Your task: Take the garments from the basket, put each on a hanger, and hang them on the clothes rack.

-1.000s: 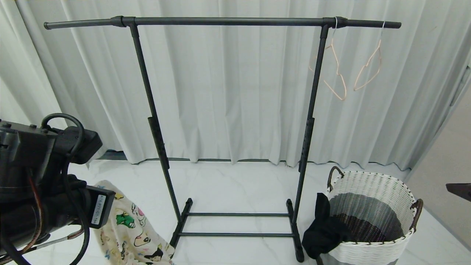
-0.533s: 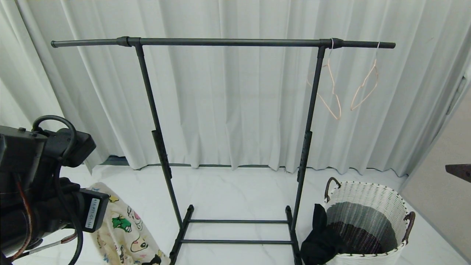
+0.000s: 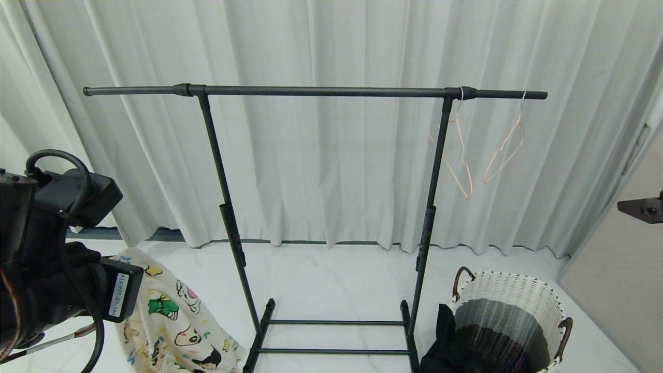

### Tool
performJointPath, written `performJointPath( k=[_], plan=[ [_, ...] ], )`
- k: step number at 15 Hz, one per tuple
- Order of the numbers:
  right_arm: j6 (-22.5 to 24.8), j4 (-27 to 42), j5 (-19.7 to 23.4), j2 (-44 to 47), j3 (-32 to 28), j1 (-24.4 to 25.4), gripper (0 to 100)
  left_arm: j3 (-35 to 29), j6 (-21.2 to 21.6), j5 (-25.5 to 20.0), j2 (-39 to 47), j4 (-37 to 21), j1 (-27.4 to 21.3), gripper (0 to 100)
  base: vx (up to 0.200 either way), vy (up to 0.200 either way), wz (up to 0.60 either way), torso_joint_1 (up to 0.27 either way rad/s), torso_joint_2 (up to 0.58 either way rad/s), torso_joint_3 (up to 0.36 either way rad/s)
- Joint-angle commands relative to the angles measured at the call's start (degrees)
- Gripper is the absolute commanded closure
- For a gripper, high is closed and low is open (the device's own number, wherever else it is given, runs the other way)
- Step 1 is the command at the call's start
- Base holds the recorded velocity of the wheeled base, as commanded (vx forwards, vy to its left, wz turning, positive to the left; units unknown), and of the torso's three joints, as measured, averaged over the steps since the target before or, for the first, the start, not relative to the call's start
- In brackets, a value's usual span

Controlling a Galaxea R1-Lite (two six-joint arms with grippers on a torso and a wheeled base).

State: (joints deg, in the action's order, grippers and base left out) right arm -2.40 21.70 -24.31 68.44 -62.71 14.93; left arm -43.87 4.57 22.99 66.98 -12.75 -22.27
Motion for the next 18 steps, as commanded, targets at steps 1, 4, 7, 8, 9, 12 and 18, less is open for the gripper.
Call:
performJointPath(
  k=[1,4,7,8,9,12,18],
  plan=[
    [-0.06,-0.08,-0.04,1.0,-0.13,-0.17,0,0.02,0.0,0.04,-0.09,0.01,-0.05,100,0.0,0.0,0.0,0.237,-0.51,-0.295],
    [0.03,-0.08,-0.04,0.64,0.04,-0.26,0,0.19,0.0,0.04,-0.18,0.01,-0.05,100,0.0,0.0,0.0,0.209,-0.44,-0.245],
    [0.2,-0.08,-0.04,0.47,0.04,-0.26,0,0.1,0.17,0.04,-0.27,0.01,-0.14,100,0.0,-0.067,0.0,0.049,-0.1,-0.058],
    [0.2,-0.08,-0.04,0.47,0.04,-0.26,0,0.1,0.09,0.04,-0.27,0.01,-0.14,100,0.0,-0.2,0.0,0.017,-0.04,-0.007],
    [0.29,-0.08,0.05,0.2,0.13,-0.26,0,0.19,0.17,-0.05,-0.62,0.01,-0.14,100,0.0,-0.2,0.0,-0.002,-0.02,0.002],
    [1.79,-0.08,0.14,0.12,0.57,-0.26,0,0.28,0.17,-0.05,-0.71,0.01,-0.23,100,0.0,-0.2,0.0,0.017,0.0,-0.004],
    [1.61,-5.62,4.62,2.31,0.57,-0.26,0,0.1,-0.26,-0.23,-0.53,0.01,0.48,100,0.0,-0.067,0.0,-0.001,0.0,0.0]
  ],
)
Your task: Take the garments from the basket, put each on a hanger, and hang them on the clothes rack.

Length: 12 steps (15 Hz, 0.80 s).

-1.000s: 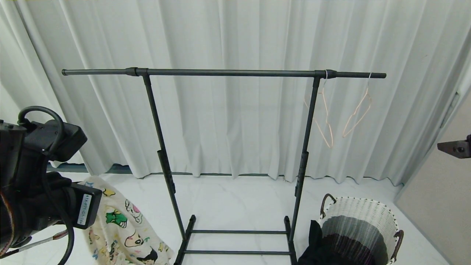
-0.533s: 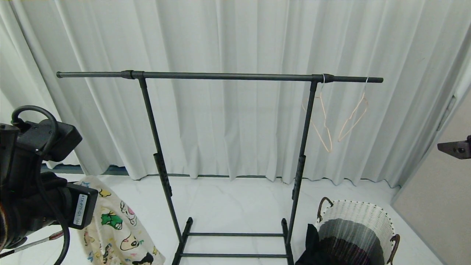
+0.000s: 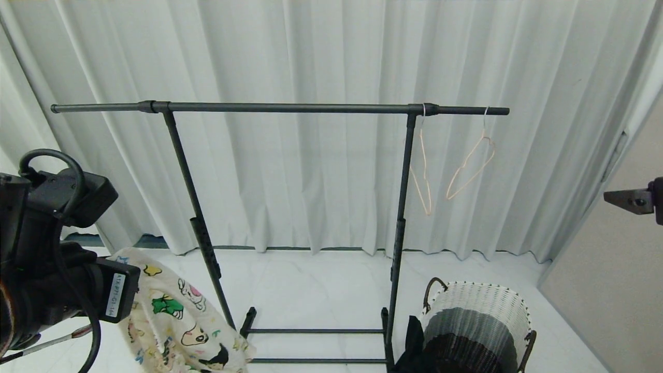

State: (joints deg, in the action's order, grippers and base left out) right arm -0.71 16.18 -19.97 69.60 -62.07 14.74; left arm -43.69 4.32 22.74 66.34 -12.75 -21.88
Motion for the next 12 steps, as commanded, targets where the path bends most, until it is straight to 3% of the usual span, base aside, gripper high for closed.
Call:
performJointPath(
  k=[1,6,12],
  plan=[
    [-0.08,-1.76,0.81,1.95,-0.06,-0.06,0,-0.17,-0.1,-0.15,0.1,0.1,0.09,100,0.2,0.0,0.0,0.002,0.0,-0.002],
    [-0.17,-7.21,1.86,4.5,-0.15,-0.41,0,-0.25,0.08,-0.15,-0.07,1.24,0.09,100,0.2,0.0,0.0,0.0,0.0,0.004],
    [-1.49,-7.83,3.44,5.37,-0.42,-0.59,0,-0.25,0.25,-0.15,-0.07,1.24,0.09,100,0.2,0.0,0.0,0.003,0.0,0.002]
  ],
)
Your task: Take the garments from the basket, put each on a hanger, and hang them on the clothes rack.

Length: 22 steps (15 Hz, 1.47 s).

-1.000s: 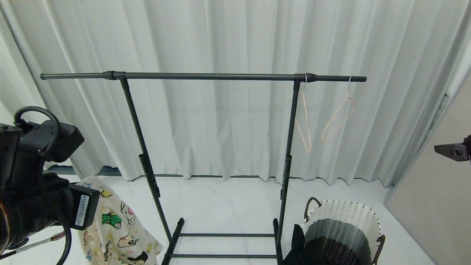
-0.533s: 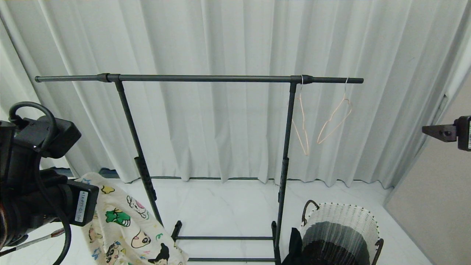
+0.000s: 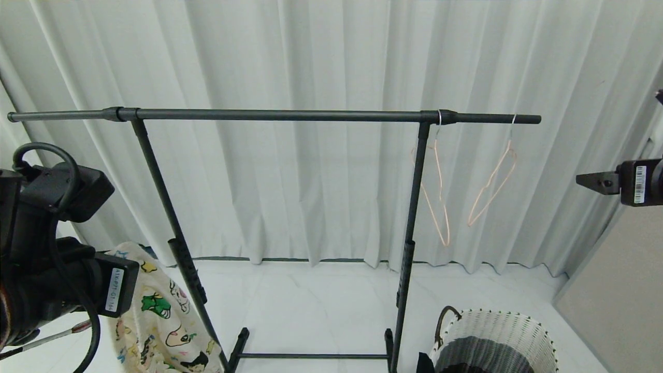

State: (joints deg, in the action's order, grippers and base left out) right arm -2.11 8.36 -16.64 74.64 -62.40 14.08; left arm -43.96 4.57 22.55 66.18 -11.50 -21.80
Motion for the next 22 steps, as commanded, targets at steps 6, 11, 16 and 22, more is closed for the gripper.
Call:
performJointPath(
  k=[6,11,16,22],
  plan=[
    [-3.52,-0.01,0.47,2.79,-0.17,0.07,0,0.28,0.0,0.04,0.17,-0.02,0.0,100,0.1,0.0,0.0,0.0,0.0,-0.001],
    [-8.17,-3.7,0.82,15.36,-7.29,0.25,0,0.28,0.0,0.04,0.09,-0.02,0.0,100,0.0,0.0,0.0,0.0,0.0,0.0],
    [-11.95,-5.99,0.56,30.39,-16.08,0.16,0,0.45,0.0,0.04,-0.53,-0.02,0.0,100,0.0,0.0,0.0,0.0,0.0,0.0],
    [-12.74,-5.73,0.29,37.68,-19.42,-2.83,0,1.86,0.09,0.04,-0.26,-0.02,0.79,100,0.0,0.0,0.0,0.0,0.0,0.0]
  ],
)
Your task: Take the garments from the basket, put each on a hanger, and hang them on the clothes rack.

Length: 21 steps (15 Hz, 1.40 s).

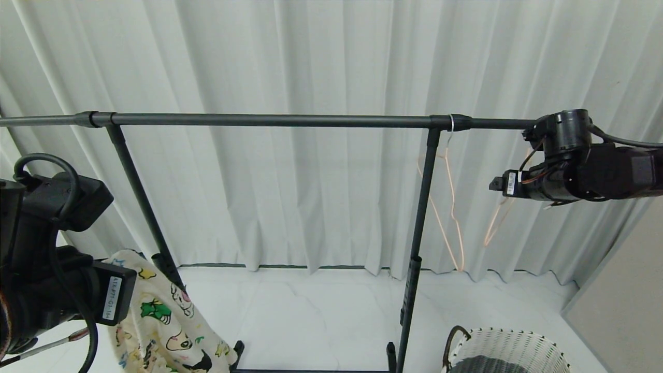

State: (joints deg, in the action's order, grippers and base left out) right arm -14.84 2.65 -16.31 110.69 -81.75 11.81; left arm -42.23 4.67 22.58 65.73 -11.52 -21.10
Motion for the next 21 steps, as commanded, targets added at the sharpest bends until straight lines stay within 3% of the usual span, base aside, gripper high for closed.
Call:
performJointPath(
  k=[1,21],
  plan=[
    [-0.02,0.08,0.05,1.55,-0.16,-0.91,0,0.13,-0.01,0.01,0.36,0.01,0.1,100,0.0,0.0,0.0,0.0,0.0,0.0],
    [-0.02,2.28,0.58,0.23,0.01,-2.14,0,0.22,-0.01,0.01,0.1,0.01,0.01,100,0.0,0.0,0.0,0.0,0.0,0.0]
  ],
)
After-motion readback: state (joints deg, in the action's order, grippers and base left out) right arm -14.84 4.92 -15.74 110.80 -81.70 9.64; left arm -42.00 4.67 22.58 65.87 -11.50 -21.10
